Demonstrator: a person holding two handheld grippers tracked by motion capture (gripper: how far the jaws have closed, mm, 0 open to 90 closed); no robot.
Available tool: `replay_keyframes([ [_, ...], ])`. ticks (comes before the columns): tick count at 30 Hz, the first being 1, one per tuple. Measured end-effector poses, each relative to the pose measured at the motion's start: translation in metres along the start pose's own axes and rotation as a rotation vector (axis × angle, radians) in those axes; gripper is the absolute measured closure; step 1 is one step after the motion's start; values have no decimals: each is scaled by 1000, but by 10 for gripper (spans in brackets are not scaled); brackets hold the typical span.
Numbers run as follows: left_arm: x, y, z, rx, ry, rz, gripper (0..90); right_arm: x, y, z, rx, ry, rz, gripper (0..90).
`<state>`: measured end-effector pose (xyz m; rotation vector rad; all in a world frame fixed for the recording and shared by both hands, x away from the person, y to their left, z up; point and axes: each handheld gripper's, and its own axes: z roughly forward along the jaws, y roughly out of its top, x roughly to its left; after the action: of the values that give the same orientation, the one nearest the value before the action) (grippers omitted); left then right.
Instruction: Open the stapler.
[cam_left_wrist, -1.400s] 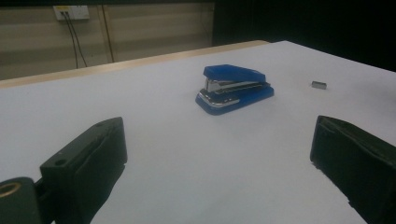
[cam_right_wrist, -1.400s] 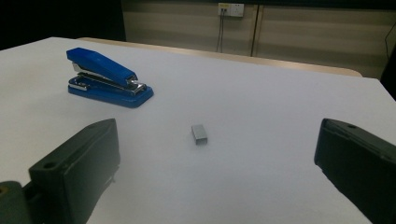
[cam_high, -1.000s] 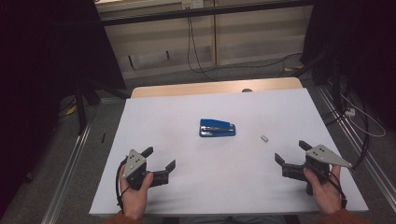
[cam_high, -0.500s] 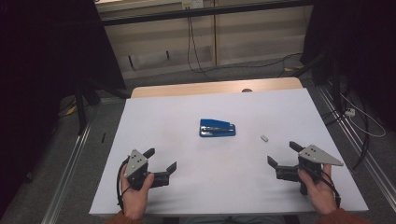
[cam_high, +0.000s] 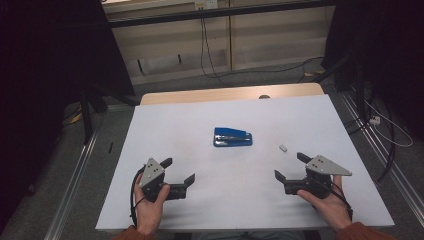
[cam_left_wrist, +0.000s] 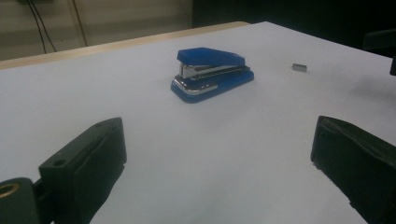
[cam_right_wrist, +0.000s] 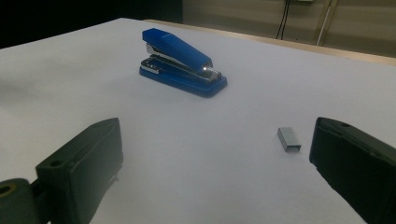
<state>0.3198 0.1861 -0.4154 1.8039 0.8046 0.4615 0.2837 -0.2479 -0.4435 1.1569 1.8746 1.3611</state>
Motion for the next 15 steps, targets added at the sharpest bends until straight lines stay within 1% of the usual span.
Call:
replay_keyframes([
  [3,-1,1,-1,5,-5,4,35,1,2,1,1,0,0,16],
  [5,-1,1,-2,8,0,12,35,4,4,3,-10,1,-13,4],
  [6,-2,1,-2,13,4,19,39,5,6,5,-12,0,-20,4],
  [7,-4,2,-2,15,13,35,43,6,8,6,-18,3,-23,7],
  [9,-5,4,0,26,37,64,47,7,11,9,-33,20,-25,7],
  [10,-5,5,1,26,38,65,56,8,13,13,-39,28,-30,14],
  [11,-5,5,4,35,26,66,63,8,15,14,-39,36,-34,25],
  [12,-4,6,6,43,17,52,69,8,16,17,-39,47,-43,22],
  [14,-3,6,9,63,-24,21,69,7,17,23,-32,54,-46,25],
  [15,-3,6,9,63,-24,21,69,7,17,23,-32,54,-46,25],
])
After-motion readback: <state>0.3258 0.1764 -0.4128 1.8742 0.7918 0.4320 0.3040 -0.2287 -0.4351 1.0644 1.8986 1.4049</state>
